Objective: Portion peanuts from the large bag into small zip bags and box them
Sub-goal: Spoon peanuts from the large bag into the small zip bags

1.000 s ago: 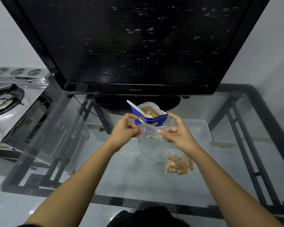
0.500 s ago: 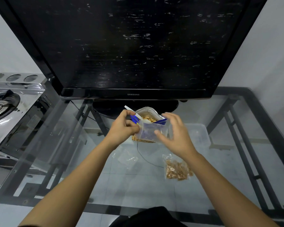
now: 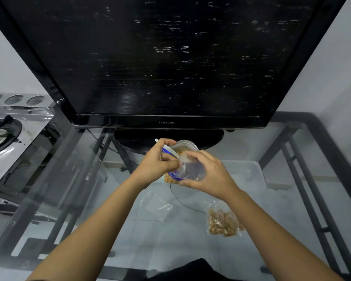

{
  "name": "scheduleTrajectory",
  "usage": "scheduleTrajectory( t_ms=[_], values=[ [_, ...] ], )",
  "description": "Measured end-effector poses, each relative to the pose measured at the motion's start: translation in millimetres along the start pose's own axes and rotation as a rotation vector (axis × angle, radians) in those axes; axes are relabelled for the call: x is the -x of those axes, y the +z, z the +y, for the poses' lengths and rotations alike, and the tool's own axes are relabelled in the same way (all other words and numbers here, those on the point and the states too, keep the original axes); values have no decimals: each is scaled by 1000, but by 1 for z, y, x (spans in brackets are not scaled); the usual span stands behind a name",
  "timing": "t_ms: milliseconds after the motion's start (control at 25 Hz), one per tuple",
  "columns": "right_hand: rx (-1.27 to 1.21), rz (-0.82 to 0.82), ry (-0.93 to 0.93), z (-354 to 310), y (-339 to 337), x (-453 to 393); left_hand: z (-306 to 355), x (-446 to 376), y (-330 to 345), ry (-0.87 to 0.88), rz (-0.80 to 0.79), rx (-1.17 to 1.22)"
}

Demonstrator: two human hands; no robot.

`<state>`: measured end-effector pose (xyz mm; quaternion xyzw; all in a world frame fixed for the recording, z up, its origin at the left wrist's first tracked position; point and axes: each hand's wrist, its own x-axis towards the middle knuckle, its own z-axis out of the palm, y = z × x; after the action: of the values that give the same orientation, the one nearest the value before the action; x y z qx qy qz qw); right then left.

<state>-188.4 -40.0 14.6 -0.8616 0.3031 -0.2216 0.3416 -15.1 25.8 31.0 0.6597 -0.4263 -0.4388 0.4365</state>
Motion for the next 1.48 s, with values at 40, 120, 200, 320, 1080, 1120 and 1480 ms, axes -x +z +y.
scheduleTrajectory(
  t_ms=[40, 120, 200, 320, 1080, 1120, 1480],
  values=[
    [16, 4, -4, 2, 1, -2, 0, -2, 0, -4, 2, 16],
    [29, 48, -11, 7, 5, -4, -1, -7, -2, -16, -11, 25],
    [27, 95, -22, 9, 7, -6, -1, -10, -5, -24, -47, 22],
    [-24, 172, -30, 14, 9, -6, 1, -9, -2, 76, 47, -110],
    [-357, 161, 420, 40, 8, -3, -15, -55, -12, 361, 239, -663],
    [-361, 154, 418, 40, 8, -3, -16, -56, -11, 284, 288, -610],
    [-368, 125, 405, 41, 7, -3, -13, -59, -7, 16, 363, -436]
  ],
)
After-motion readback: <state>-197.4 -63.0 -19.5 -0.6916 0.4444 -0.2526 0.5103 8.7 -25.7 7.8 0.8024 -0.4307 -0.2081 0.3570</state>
